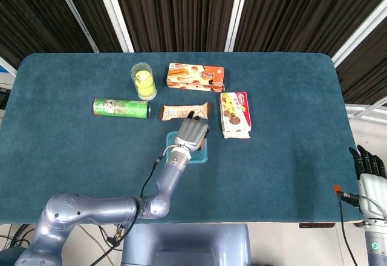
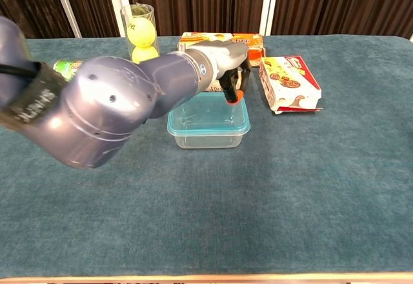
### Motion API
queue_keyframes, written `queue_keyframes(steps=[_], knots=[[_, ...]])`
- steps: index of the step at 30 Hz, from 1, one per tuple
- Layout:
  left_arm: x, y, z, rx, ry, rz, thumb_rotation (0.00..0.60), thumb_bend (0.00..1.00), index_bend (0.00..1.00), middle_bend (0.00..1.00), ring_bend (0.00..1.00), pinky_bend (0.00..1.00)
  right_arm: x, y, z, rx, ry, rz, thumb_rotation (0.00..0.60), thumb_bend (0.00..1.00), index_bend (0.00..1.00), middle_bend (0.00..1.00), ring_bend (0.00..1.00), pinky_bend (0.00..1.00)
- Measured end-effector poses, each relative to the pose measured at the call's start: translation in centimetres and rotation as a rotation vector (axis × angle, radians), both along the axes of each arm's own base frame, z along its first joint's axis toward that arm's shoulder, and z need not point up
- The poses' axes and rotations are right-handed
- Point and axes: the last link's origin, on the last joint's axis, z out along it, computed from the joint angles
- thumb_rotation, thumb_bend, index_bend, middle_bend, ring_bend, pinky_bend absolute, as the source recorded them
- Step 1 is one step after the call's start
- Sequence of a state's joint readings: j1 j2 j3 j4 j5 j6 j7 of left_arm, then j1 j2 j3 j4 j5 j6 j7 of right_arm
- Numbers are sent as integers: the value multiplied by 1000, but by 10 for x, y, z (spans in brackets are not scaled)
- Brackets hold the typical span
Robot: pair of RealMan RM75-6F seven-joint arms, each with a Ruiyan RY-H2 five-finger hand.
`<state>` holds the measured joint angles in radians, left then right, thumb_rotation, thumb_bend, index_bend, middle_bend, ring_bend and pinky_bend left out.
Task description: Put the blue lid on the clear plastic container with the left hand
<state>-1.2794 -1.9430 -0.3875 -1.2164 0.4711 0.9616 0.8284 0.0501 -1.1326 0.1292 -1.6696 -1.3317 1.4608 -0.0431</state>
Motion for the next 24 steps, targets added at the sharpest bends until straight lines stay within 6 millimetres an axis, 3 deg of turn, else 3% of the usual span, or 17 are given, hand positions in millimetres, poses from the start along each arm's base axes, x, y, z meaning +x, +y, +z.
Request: queue_keyframes(steps=[9, 24], knots=[[-4, -26, 18, -59, 50, -144, 600, 546, 707, 668, 236, 104, 0, 0, 0, -4, 2, -5, 600, 292, 87, 0, 4, 0], [-11, -37, 12, -122, 86, -236, 600, 545, 712, 667, 236, 96, 0, 0, 0, -8, 4, -6, 600, 291, 87, 0, 4, 0]])
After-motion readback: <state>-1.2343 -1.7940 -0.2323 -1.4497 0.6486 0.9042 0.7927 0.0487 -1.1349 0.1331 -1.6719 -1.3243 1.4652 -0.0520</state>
